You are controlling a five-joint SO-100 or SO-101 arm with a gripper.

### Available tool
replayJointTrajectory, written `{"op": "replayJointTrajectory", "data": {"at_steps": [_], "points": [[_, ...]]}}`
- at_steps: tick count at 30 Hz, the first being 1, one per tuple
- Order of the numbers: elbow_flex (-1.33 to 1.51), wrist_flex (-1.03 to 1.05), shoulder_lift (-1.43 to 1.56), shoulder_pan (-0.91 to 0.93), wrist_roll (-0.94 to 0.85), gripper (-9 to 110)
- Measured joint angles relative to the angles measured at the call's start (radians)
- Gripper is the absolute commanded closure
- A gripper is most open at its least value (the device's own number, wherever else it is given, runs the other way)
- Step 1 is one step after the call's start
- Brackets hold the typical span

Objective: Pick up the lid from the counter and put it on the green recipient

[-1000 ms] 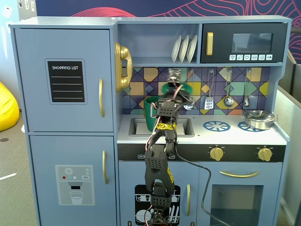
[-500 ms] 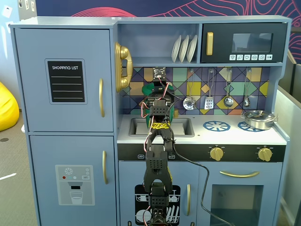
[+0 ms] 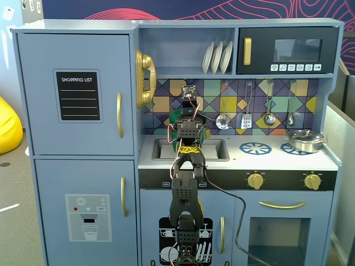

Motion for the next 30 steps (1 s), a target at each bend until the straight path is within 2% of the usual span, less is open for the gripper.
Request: {"op": "replayJointTrajectory", "data": {"at_steps": [5,9,11,19,23,30], "points": [[0.021,0.011,0.021,0.000,0.000,100],[0.021,0.012,0.029,0.002,0.015,75],[0.021,0.011,0.032,0.002,0.038,71],[0.021,0.009,0.094,0.005,0.031,69],[0.069,0.126,0.235,0.005,0.017,70],[0.360,0.356,0.589,-0.011,0.002,76]]}}
